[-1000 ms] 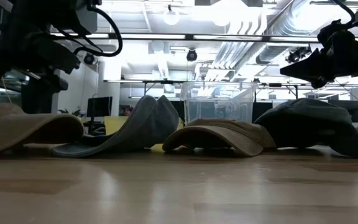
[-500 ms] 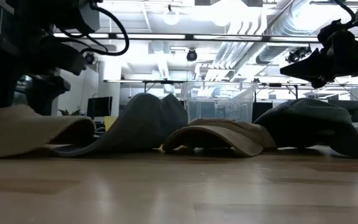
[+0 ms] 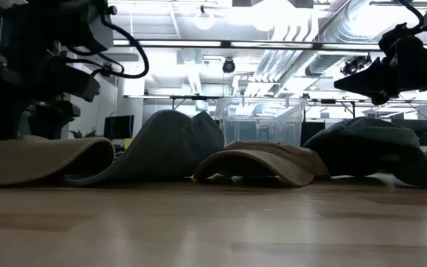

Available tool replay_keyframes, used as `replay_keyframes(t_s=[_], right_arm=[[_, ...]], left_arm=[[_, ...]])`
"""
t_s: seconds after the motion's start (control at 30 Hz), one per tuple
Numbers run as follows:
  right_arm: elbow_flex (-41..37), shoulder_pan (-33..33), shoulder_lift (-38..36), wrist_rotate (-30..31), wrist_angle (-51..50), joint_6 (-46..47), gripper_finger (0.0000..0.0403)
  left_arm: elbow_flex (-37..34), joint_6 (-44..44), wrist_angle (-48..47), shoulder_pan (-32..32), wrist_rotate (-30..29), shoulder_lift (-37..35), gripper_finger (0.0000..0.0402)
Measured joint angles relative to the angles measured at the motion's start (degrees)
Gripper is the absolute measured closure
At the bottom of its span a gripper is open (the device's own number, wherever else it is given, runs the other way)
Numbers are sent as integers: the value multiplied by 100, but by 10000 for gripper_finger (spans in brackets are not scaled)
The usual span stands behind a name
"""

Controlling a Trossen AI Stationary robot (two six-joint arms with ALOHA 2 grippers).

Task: Pick & Place hat
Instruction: Put the left brown cap into the transparent bin

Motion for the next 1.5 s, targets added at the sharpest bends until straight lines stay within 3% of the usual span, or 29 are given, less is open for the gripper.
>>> replay_keyframes(t_s=[0.27, 0.7, 1.0, 1.2, 1.5], right_arm=[[-2, -1, 1, 1, 1, 0, 402], [-1, 0, 1, -1, 2, -1, 402], [-2, -1, 1, -1, 2, -1, 402], [0, -1, 0, -1, 4, -2, 402], [-2, -2, 0, -1, 2, -2, 402]], left_arm=[[-13, -94, -15, 2, 2, 0, 157], [-15, -260, -92, 2, 240, 0, 389], [49, -403, -556, 2, 559, 2, 401], [405, -388, -1168, 2, 548, 4, 401], [729, -363, -1207, 2, 443, 0, 401]])
